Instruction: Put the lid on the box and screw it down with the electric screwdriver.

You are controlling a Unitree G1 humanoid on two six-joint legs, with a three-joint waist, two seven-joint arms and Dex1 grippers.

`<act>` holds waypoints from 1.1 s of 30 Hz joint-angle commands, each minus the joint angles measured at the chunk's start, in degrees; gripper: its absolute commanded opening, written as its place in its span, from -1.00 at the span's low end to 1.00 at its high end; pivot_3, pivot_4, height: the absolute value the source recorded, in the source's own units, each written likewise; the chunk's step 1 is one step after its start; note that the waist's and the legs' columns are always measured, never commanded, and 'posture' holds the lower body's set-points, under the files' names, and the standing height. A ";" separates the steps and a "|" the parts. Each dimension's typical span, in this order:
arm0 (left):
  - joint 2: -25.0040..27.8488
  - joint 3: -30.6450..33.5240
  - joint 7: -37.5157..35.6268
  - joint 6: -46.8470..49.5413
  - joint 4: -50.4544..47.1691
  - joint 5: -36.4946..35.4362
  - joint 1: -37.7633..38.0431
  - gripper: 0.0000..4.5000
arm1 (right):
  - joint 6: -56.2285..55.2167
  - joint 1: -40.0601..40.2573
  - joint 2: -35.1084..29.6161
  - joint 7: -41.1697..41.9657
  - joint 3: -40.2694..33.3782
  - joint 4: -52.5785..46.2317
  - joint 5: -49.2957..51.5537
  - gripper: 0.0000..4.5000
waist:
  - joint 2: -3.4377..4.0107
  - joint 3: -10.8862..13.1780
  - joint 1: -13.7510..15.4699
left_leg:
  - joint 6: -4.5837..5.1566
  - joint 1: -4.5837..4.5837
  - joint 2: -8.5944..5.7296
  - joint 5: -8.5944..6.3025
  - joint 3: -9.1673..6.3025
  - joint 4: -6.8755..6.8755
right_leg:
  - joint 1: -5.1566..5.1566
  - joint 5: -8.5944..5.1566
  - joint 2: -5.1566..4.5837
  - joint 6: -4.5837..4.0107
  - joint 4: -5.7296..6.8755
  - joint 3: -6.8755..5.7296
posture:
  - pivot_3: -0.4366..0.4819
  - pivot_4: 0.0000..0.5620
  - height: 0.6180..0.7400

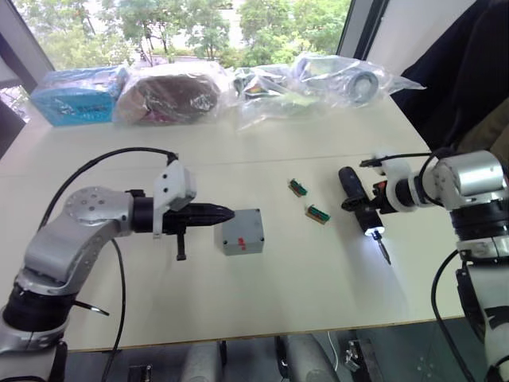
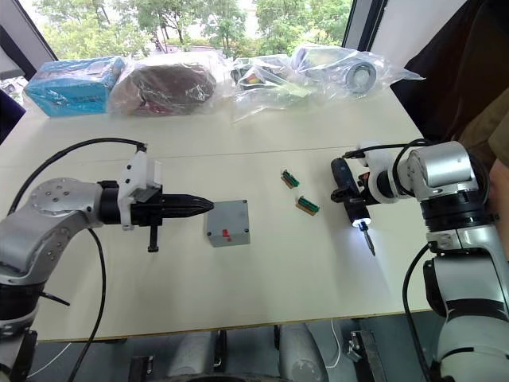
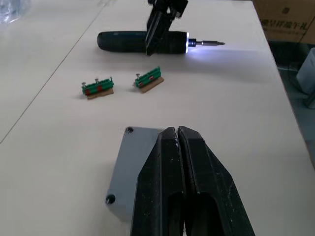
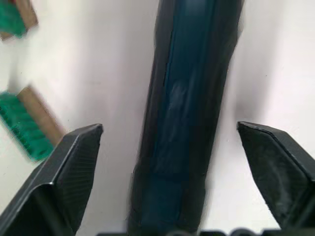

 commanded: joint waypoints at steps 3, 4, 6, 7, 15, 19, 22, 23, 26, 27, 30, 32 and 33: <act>0.37 2.62 1.86 -1.19 4.69 1.47 2.75 -1.00 | -7.53 3.16 1.38 2.13 -3.55 -17.22 1.20 0.70 | -0.04 -0.02 -0.01 | 0.00 0.04 0.05 0.00 -0.08 -0.12 | -0.03 -0.05 0.08 0.09 0.09 -0.03 | -0.05 -0.47 1.00; -0.06 2.71 1.82 -0.85 5.97 0.97 2.97 -1.00 | -8.14 4.55 2.73 1.93 -4.02 -19.66 1.67 0.53 | -0.05 -0.03 0.02 | 0.00 0.04 0.06 0.00 -0.12 -0.18 | -0.05 -0.06 0.09 0.09 0.09 -0.05 | -0.05 -0.47 1.00; 0.36 1.15 0.62 -2.91 8.41 2.81 3.84 -1.00 | -8.75 7.40 5.61 1.30 -4.50 -23.93 2.33 0.22 | -0.06 -0.03 0.13 | 0.00 0.03 0.07 0.00 -0.12 -0.21 | -0.06 -0.07 0.09 0.10 0.09 -0.06 | -0.05 -0.47 1.00; 0.62 0.30 -0.16 -3.96 9.36 3.67 4.12 -1.00 | -8.77 8.67 6.87 0.93 -4.55 -25.65 2.52 0.04 | -0.05 -0.02 0.22 | 0.00 0.01 0.07 0.00 -0.12 -0.21 | -0.06 -0.06 0.08 0.10 0.09 -0.06 | -0.05 -0.47 1.00; -0.50 -4.11 -3.43 -7.71 14.62 7.37 2.88 -1.00 | -12.48 16.90 10.85 1.31 -1.60 -31.72 1.92 -0.96 | -0.10 -0.03 0.46 | -0.01 -0.07 0.00 0.00 -0.01 -0.02 | -0.02 -0.06 -0.07 0.09 0.06 -0.06 | -0.05 -0.47 1.00; -3.69 -8.26 -3.09 -10.66 16.99 10.96 0.36 -1.00 | -14.17 19.41 12.93 0.41 1.61 -32.45 0.78 -0.96 | -0.11 -0.03 0.39 | 0.00 -0.02 0.01 0.00 -0.04 -0.02 | -0.02 -0.04 -0.03 0.06 0.12 -0.06 | -0.05 -0.47 1.00; -6.25 -10.31 -2.87 -11.71 19.15 12.76 -2.20 -1.00 | -13.34 20.00 14.82 0.54 2.89 -33.22 1.12 -0.96 | -0.13 -0.04 0.39 | -0.01 0.06 0.02 0.00 -0.11 0.00 | 0.06 -0.03 0.03 0.06 0.17 -0.07 | -0.05 -0.47 1.00; -6.83 -10.85 -3.13 -12.37 20.12 13.41 -2.84 -1.00 | -13.02 19.95 15.36 0.62 3.08 -33.32 1.29 -0.96 | -0.13 -0.04 0.31 | -0.01 0.05 0.01 0.01 -0.10 0.01 | 0.06 -0.03 0.02 0.06 0.18 -0.07 | -0.05 -0.47 1.00; -8.33 -12.10 -3.65 -13.91 22.65 14.87 -4.50 -1.00 | -12.47 20.15 15.95 1.97 4.09 -34.66 2.50 -0.96 | -0.13 -0.04 0.33 | -0.01 0.04 0.01 0.01 -0.09 0.06 | 0.05 -0.02 0.01 0.06 0.18 -0.06 | -0.05 -0.47 1.00; -8.71 -12.32 -3.85 -14.42 23.37 15.30 -4.92 -1.00 | -12.23 20.32 16.14 2.35 4.11 -35.30 3.10 -0.96 | -0.13 -0.04 0.34 | -0.01 0.03 0.01 0.01 -0.09 0.06 | 0.06 -0.02 0.02 0.06 0.18 -0.06 | -0.05 -0.47 1.00; -10.35 -12.89 -4.09 -16.02 26.31 16.63 -6.71 -1.00 | -10.97 20.99 16.17 3.16 4.22 -37.59 4.62 -0.96 | -0.14 -0.04 0.36 | -0.01 0.02 0.01 0.01 -0.11 0.06 | 0.06 -0.02 0.02 0.06 0.17 -0.07 | -0.05 -0.47 1.00; -11.73 -13.48 -4.16 -17.43 29.24 17.87 -8.46 -1.00 | -9.23 21.31 16.34 3.67 3.87 -39.26 6.11 -0.96 | -0.14 -0.05 0.43 | -0.01 0.02 0.01 0.01 -0.11 0.06 | 0.06 -0.02 0.02 0.06 0.18 -0.07 | -0.05 -0.47 1.00; -12.14 -13.60 -4.28 -18.00 30.25 18.29 -8.99 -1.00 | -8.62 21.35 16.43 3.82 3.72 -39.78 6.55 -0.96 | -0.14 -0.05 0.43 | -0.01 0.02 0.01 0.01 -0.11 0.09 | 0.07 -0.02 0.02 0.06 0.18 -0.08 | -0.05 -0.47 1.00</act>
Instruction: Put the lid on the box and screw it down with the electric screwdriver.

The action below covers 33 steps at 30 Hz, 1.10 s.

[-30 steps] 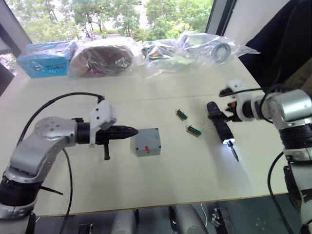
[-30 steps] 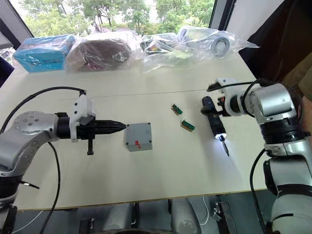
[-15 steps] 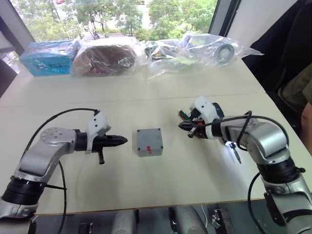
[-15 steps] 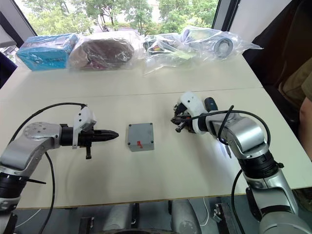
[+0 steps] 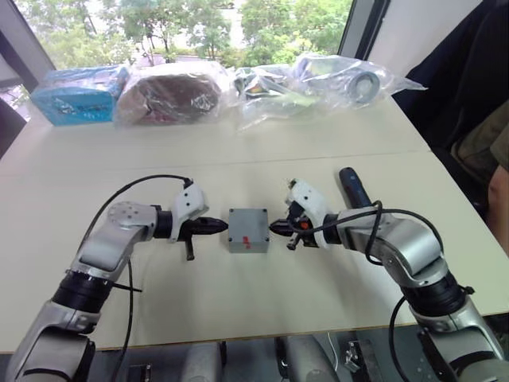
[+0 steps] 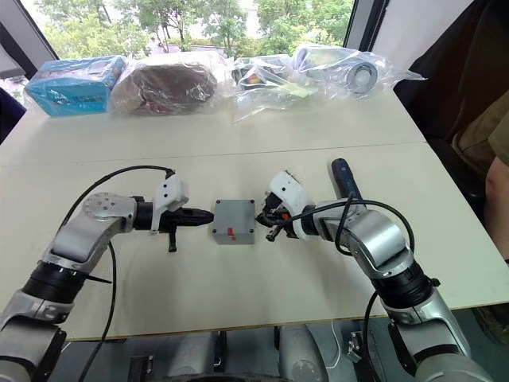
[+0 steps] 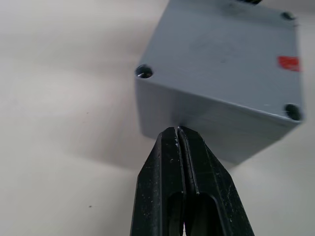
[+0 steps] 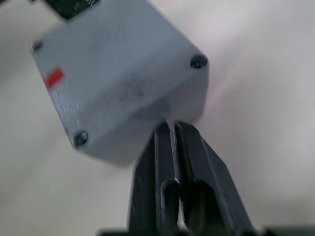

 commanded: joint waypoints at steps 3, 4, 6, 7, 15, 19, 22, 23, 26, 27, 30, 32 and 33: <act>-2.56 -0.59 -1.08 -4.34 3.97 1.97 -3.63 -1.00 | 2.86 -0.13 0.94 1.47 -0.79 -5.70 4.48 -0.96 | 0.00 0.00 -0.14 | 0.00 -0.01 0.00 0.00 0.00 0.08 | 0.02 0.00 0.00 0.00 0.03 0.00 | -0.05 -0.47 1.00; -2.91 -0.58 -1.10 -4.89 4.87 2.30 -4.03 -1.00 | 3.25 -0.22 0.58 1.75 -0.66 -6.25 4.88 -0.96 | 0.00 0.00 -0.17 | 0.00 -0.01 0.00 0.00 0.00 0.13 | 0.02 0.00 0.00 0.00 0.03 0.01 | -0.05 -0.47 1.00; -3.36 -0.50 -1.09 -5.79 6.16 2.82 -4.56 -1.00 | 3.79 -0.32 0.07 2.08 -0.51 -6.98 5.48 -0.96 | 0.00 0.00 -0.13 | 0.00 -0.01 0.00 0.00 -0.01 0.16 | 0.04 0.01 0.00 0.00 0.06 0.00 | -0.05 -0.47 1.00; -3.43 -0.46 -1.10 -6.16 6.65 3.10 -4.68 -1.00 | 4.01 -0.40 -0.10 1.80 -0.57 -7.09 5.36 -0.96 | 0.00 0.00 -0.13 | 0.00 -0.01 0.00 0.00 -0.01 0.17 | 0.04 0.01 0.00 0.01 0.07 0.00 | -0.05 -0.47 1.00; 3.54 1.78 -4.29 -9.33 4.84 4.93 -0.42 -1.00 | -0.28 -1.74 -6.07 3.01 -2.30 -4.19 2.10 -0.96 | 0.00 0.00 -0.39 | 0.00 -0.02 0.00 0.00 -0.01 0.35 | 0.10 0.01 0.00 0.00 0.10 0.01 | -0.05 -0.47 1.00; 10.70 4.37 -8.87 -6.02 -5.40 0.38 7.37 -1.00 | -8.26 -3.21 -6.44 3.22 -2.05 2.88 -1.94 -0.96 | -0.02 0.02 -0.80 | 0.01 0.00 0.04 -0.01 0.00 0.33 | 0.08 0.00 0.01 -0.01 0.11 0.01 | -0.05 -0.47 1.00; 11.66 4.90 -8.69 -3.86 -10.64 -1.28 10.33 -1.00 | -13.09 -3.74 -3.68 3.28 -1.78 6.73 -3.62 -0.96 | -0.03 0.03 -0.05 | 0.01 -0.01 0.06 -0.01 0.02 0.32 | 0.08 -0.01 -0.01 -0.03 0.09 -0.02 | -0.05 -0.47 1.00; 11.25 4.88 -8.30 -2.79 -11.89 -1.72 10.62 -1.00 | -14.24 -4.07 -2.59 3.29 -1.30 8.11 -4.35 -0.96 | -0.03 0.03 0.11 | 0.01 -0.02 0.06 -0.01 0.02 0.33 | 0.10 -0.01 -0.01 -0.03 0.09 -0.02 | -0.05 -0.47 1.00; 8.80 3.88 -5.97 -0.27 -14.46 -2.16 10.37 -1.00 | -16.80 -4.67 0.52 3.77 0.69 11.14 -5.86 -0.96 | -0.03 0.03 0.05 | 0.01 -0.04 0.04 -0.01 0.03 0.46 | 0.16 -0.01 -0.02 -0.08 0.08 0.00 | -0.05 -0.47 1.00; 7.94 3.55 -5.27 0.19 -14.86 -2.12 10.08 -1.00 | -17.39 -4.72 1.35 4.04 1.15 11.79 -6.15 -0.96 | -0.03 0.03 0.01 | 0.01 -0.04 0.03 -0.01 0.03 0.48 | 0.18 0.01 -0.03 -0.09 0.07 0.00 | -0.05 -0.47 1.00; 6.10 2.84 -4.01 1.17 -15.22 -1.57 9.21 -1.00 | -18.47 -4.59 2.86 4.96 2.38 12.99 -7.04 -0.96 | -0.03 0.03 -0.10 | 0.01 -0.04 0.03 -0.01 0.03 0.51 | 0.20 0.03 -0.02 -0.09 0.07 0.01 | -0.05 -0.47 1.00; 5.26 2.34 -3.49 1.16 -14.65 -1.10 8.27 -1.00 | -18.32 -4.15 3.26 6.14 3.57 13.03 -7.18 -0.96 | -0.03 0.03 -0.11 | 0.01 -0.03 0.04 -0.01 -0.02 0.51 | 0.19 0.04 0.02 -0.06 0.10 0.00 | -0.05 -0.47 1.00; 5.10 2.18 -3.39 1.04 -14.33 -0.94 7.90 -1.00 | -18.48 -3.88 3.27 6.55 4.07 12.93 -7.44 -0.96 | -0.03 0.03 -0.11 | 0.01 -0.02 0.04 -0.01 -0.02 0.50 | 0.19 0.05 0.02 -0.06 0.10 0.00 | -0.05 -0.47 1.00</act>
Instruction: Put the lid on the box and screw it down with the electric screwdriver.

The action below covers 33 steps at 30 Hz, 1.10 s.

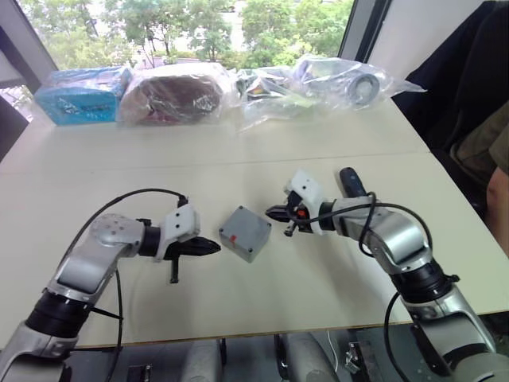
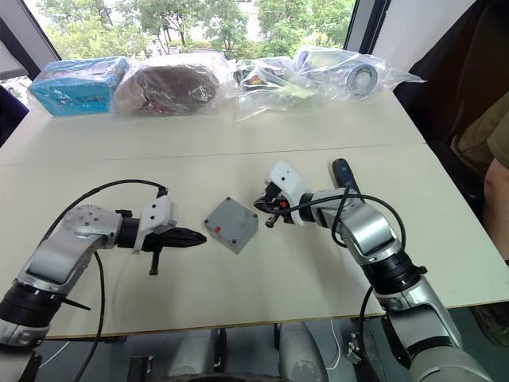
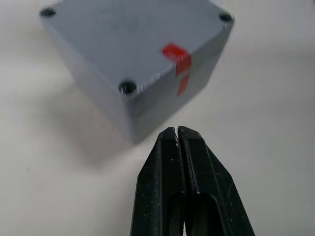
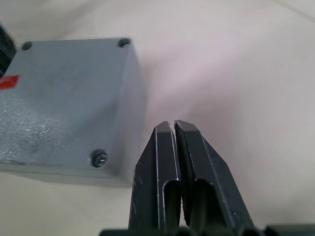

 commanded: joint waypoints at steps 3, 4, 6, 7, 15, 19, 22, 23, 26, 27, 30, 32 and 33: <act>-1.01 -0.06 1.16 -1.06 1.09 0.87 -3.45 -1.00 | -0.36 0.67 0.29 2.34 1.27 -2.24 -0.35 -0.96 | 0.00 0.00 -0.01 | 0.00 0.00 0.00 0.00 -0.01 0.00 | 0.00 0.00 0.00 0.00 0.00 -0.01 | -0.05 -0.47 1.00; -1.22 -0.10 1.27 -1.47 1.79 1.11 -4.06 -1.00 | -0.03 0.97 0.16 2.58 1.25 -2.72 -0.22 -0.96 | 0.00 0.00 -0.01 | 0.00 0.00 0.00 0.00 -0.01 0.00 | 0.00 0.00 0.00 0.00 0.00 -0.01 | -0.05 -0.47 1.00; -1.64 -0.10 1.44 -1.95 3.01 1.37 -5.16 -1.00 | 0.34 1.46 -0.04 2.82 1.15 -3.46 -0.10 -0.96 | 0.00 0.00 0.00 | 0.00 0.00 0.00 0.00 0.01 0.00 | 0.00 0.00 -0.01 0.00 0.00 0.00 | -0.05 -0.47 1.00; -1.86 -0.14 1.44 -2.21 3.70 1.57 -5.82 -1.00 | 0.71 1.80 -0.17 2.90 0.98 -4.01 0.13 -0.96 | 0.00 0.00 0.00 | 0.00 0.00 -0.01 0.00 0.00 0.00 | 0.00 0.00 0.00 -0.01 0.00 0.00 | -0.05 -0.47 1.00; -2.47 -0.85 0.17 -4.15 6.99 2.84 -8.19 -1.00 | 3.67 3.81 -0.28 1.62 -0.54 -7.91 0.66 -0.96 | 0.00 0.00 -0.06 | 0.00 0.00 0.00 0.00 0.00 0.00 | 0.00 0.01 0.00 0.01 0.00 0.00 | -0.05 -0.47 1.00; -1.28 -0.74 -1.42 -4.10 6.22 2.55 -7.40 -1.00 | 4.82 3.86 -0.31 -0.27 -2.27 -9.14 0.08 -0.96 | 0.00 0.00 -0.03 | 0.00 0.00 0.00 0.00 0.00 0.00 | 0.00 0.01 0.00 0.01 0.00 0.00 | -0.05 -0.47 1.00; 0.49 0.16 -2.80 -3.27 4.26 1.76 -5.81 -1.00 | 5.57 4.01 -0.61 -2.79 -5.80 -10.37 0.01 -0.96 | -0.01 0.00 -0.03 | 0.00 0.00 0.00 0.00 0.00 0.00 | 0.00 0.01 0.00 0.01 0.00 0.00 | -0.05 -0.47 1.00; 1.15 0.49 -3.17 -3.05 3.56 1.52 -5.25 -1.00 | 5.52 4.18 -0.79 -3.71 -7.04 -10.71 -0.22 -0.96 | 0.00 0.00 -0.06 | 0.00 0.00 0.00 0.00 0.00 0.00 | 0.00 0.01 -0.01 0.01 0.00 0.00 | -0.05 -0.47 1.00; 3.77 2.53 -4.15 -1.78 0.21 -0.30 -3.10 -1.00 | 6.16 4.65 -1.80 -6.83 -12.40 -11.20 -0.66 -0.96 | 0.00 0.00 -0.02 | 0.00 0.00 0.00 0.00 -0.01 0.00 | 0.00 0.00 0.00 0.00 0.00 0.00 | -0.05 -0.47 1.00; 4.48 3.63 -4.25 -0.75 -1.20 -1.47 -2.73 -1.00 | 6.38 4.86 -2.05 -7.72 -14.76 -11.15 -0.39 -0.96 | -0.02 0.01 -0.01 | 0.00 0.00 0.00 0.00 0.00 0.00 | 0.00 0.00 -0.01 0.00 0.00 0.00 | -0.05 -0.47 1.00; 4.92 6.67 -3.39 3.36 -4.60 -5.65 -3.55 -1.00 | 6.33 5.51 -2.82 -9.44 -19.35 -10.24 -0.13 -0.96 | -0.02 0.01 0.20 | 0.00 -0.03 0.00 0.00 0.00 0.00 | 0.00 0.00 -0.03 0.00 -0.01 0.00 | -0.05 -0.47 1.00; 4.55 7.87 -2.63 5.97 -6.57 -8.03 -4.93 -1.00 | 5.67 6.11 -3.10 -10.11 -20.95 -8.67 -0.31 -0.67 | -0.02 0.00 0.16 | 0.00 -0.02 -0.01 0.00 0.01 0.00 | 0.00 -0.01 -0.04 -0.02 -0.02 0.00 | -0.05 -0.47 1.00; 4.28 8.22 -2.26 6.95 -7.42 -8.98 -5.62 -1.00 | 5.12 6.52 -3.35 -10.33 -21.21 -7.86 -0.71 -0.45 | -0.02 0.00 0.15 | 0.00 -0.01 -0.01 0.00 0.02 0.00 | 0.01 -0.01 -0.03 -0.02 -0.02 0.00 | -0.05 -0.47 1.00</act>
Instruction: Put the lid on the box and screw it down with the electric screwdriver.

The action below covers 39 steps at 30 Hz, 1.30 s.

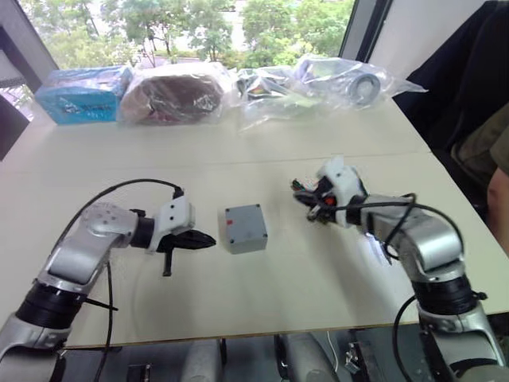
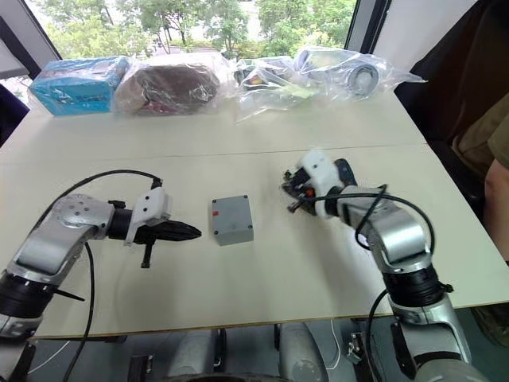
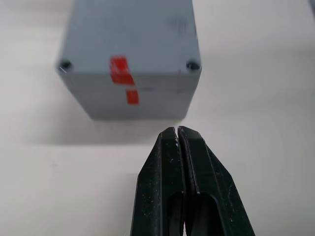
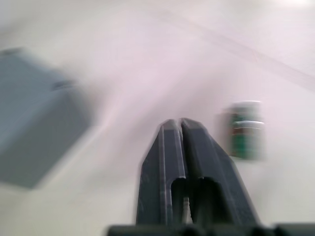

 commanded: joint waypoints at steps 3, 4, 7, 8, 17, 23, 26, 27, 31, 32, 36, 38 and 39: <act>-0.81 3.00 2.19 4.50 -5.49 -5.76 -3.93 -1.00 | -2.54 2.00 -0.80 -1.13 -2.44 2.67 -0.82 0.06 | -0.01 -0.01 -0.15 | 0.00 0.03 0.00 0.00 0.00 0.00 | 0.02 0.00 0.01 0.00 0.01 0.01 | -0.05 -0.47 1.00; -1.14 3.00 2.64 4.82 -5.69 -6.21 -4.35 -1.00 | -2.50 2.21 -0.46 -1.23 -2.40 3.12 -0.64 0.20 | -0.01 0.00 -0.24 | 0.00 0.03 0.00 0.00 0.00 0.00 | 0.02 0.00 0.01 0.01 0.01 0.01 | -0.05 -0.47 1.00; -2.53 3.06 4.08 5.34 -5.40 -7.02 -5.99 -1.00 | -2.81 3.49 0.82 -1.18 -1.52 3.99 -0.09 0.36 | 0.00 0.00 -0.42 | 0.00 0.05 0.01 0.00 0.00 0.00 | 0.02 0.01 0.05 0.02 0.02 0.03 | -0.05 -0.47 1.00; -2.87 2.82 4.34 5.33 -5.14 -7.03 -6.50 -1.00 | -3.05 3.92 0.97 -1.17 -1.12 4.29 -0.23 0.36 | 0.00 0.00 -0.37 | 0.00 0.05 0.01 0.00 -0.01 -0.01 | 0.02 0.01 0.06 0.03 0.02 0.03 | -0.05 -0.47 1.00; -3.80 2.00 5.48 5.10 -4.79 -7.22 -7.62 -1.00 | -4.18 5.46 2.54 -1.98 -0.73 5.66 -0.50 0.36 | 0.00 0.00 -0.22 | 0.00 0.04 0.00 0.00 0.00 -0.01 | 0.02 0.02 0.04 0.03 0.02 0.04 | -0.05 -0.47 1.00; -3.84 1.94 5.76 5.24 -5.25 -7.37 -7.77 -1.00 | -4.57 5.58 2.87 -2.00 -0.82 6.27 -0.34 0.36 | 0.00 0.00 -0.21 | 0.00 0.05 0.00 0.00 0.00 -0.01 | 0.02 0.01 0.05 0.03 0.02 0.04 | -0.05 -0.47 1.00; -3.77 1.74 5.85 5.00 -5.37 -7.10 -7.59 -1.00 | -4.83 5.55 2.92 -1.94 -0.81 6.57 -0.33 0.36 | 0.00 0.00 -0.22 | 0.00 0.05 0.00 0.00 0.00 -0.01 | 0.02 0.01 0.05 0.03 0.02 0.04 | -0.05 -0.47 1.00; -3.75 1.74 5.87 5.01 -5.40 -7.11 -7.57 -1.00 | -4.88 5.55 2.92 -1.95 -0.80 6.62 -0.34 0.36 | 0.00 0.00 -0.22 | 0.00 0.05 0.00 0.00 0.00 -0.01 | 0.02 0.01 0.05 0.03 0.02 0.04 | -0.05 -0.47 1.00; -3.65 1.51 5.94 4.81 -5.49 -6.76 -7.29 -1.00 | -5.06 5.60 3.06 -1.92 -0.45 6.96 -0.39 -0.16 | 0.00 0.00 -0.22 | 0.00 0.05 0.00 0.00 0.00 -0.01 | 0.02 0.01 0.05 0.03 0.02 0.04 | -0.05 -0.47 1.00; -3.59 1.44 5.96 4.75 -5.51 -6.63 -7.20 -1.00 | -5.10 5.61 3.03 -1.89 -0.35 7.02 -0.44 -0.37 | 0.00 0.00 -0.22 | 0.00 0.05 0.00 0.00 0.00 -0.01 | 0.02 0.01 0.05 0.03 0.02 0.04 | -0.05 -0.47 1.00; -3.51 1.47 6.11 4.97 -5.65 -6.74 -7.18 -1.00 | -4.94 5.55 2.93 -1.75 -0.18 7.12 -0.48 -0.98 | 0.00 0.00 -0.22 | 0.00 0.05 0.00 0.00 0.00 -0.01 | 0.02 0.01 0.05 0.03 0.02 0.04 | -0.05 -0.47 1.00; -3.46 1.54 6.21 5.08 -5.67 -6.79 -7.21 -1.00 | -4.89 5.47 2.86 -1.63 -0.10 7.11 -0.48 -0.98 | 0.00 0.00 -0.22 | 0.00 0.05 0.00 0.00 0.00 -0.01 | 0.02 0.01 0.05 0.03 0.02 0.04 | -0.05 -0.47 1.00; -3.44 1.59 6.26 5.18 -5.70 -6.85 -7.22 -1.00 | -4.92 5.44 2.81 -1.56 -0.07 7.11 -0.49 -0.98 | 0.00 0.00 -0.22 | 0.00 0.05 0.00 0.00 0.00 -0.01 | 0.02 0.01 0.05 0.03 0.02 0.04 | -0.05 -0.47 1.00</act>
